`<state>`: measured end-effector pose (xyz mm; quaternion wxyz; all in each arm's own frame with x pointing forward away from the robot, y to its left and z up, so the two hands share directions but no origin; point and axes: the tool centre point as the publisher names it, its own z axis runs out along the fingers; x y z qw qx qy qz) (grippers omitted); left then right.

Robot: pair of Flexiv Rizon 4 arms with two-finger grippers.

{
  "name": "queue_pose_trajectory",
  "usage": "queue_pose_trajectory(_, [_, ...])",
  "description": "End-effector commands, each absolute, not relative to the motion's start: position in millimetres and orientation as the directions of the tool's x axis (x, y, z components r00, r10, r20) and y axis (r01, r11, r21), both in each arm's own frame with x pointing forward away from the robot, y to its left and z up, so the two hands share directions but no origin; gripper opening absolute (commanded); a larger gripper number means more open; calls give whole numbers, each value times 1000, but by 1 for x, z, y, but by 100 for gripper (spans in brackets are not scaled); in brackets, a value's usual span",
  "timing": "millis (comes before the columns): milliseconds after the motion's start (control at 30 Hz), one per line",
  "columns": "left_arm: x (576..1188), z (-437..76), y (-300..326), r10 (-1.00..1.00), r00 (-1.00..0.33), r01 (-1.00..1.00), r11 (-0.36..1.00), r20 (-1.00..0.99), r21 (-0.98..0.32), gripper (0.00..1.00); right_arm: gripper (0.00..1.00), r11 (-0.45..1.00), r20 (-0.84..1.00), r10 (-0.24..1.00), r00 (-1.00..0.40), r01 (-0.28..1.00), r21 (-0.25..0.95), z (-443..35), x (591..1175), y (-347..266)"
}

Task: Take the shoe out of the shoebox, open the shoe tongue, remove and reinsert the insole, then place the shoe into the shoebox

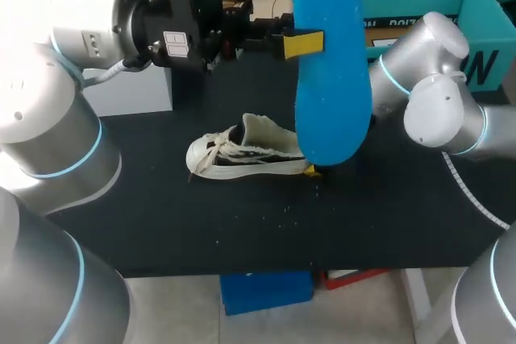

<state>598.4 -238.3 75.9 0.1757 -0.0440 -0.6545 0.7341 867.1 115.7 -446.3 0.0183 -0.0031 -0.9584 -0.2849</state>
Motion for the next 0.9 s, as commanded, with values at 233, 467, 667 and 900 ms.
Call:
queue_pose_trajectory(233, [598, 75, -239, 314, -935, -199, -84, 164, -976, 0, 100, 966, -26, 29, -999, 21, 256, -416, 856, 123])
queue_pose_trajectory(467, [598, 75, -239, 314, -935, -199, -84, 164, -976, 0, 100, 988, -16, -29, -999, -31, 154, -407, 855, 133])
queue_pose_trajectory(667, [598, 75, -239, 314, -935, -199, -84, 164, -976, 0, 100, 996, -9, -57, -998, -57, 66, -408, 856, 138])
queue_pose_trajectory(900, [598, 75, -239, 314, -935, -199, -84, 164, -976, 0, 100, 998, -28, -57, -998, -56, -31, -405, 858, 141])
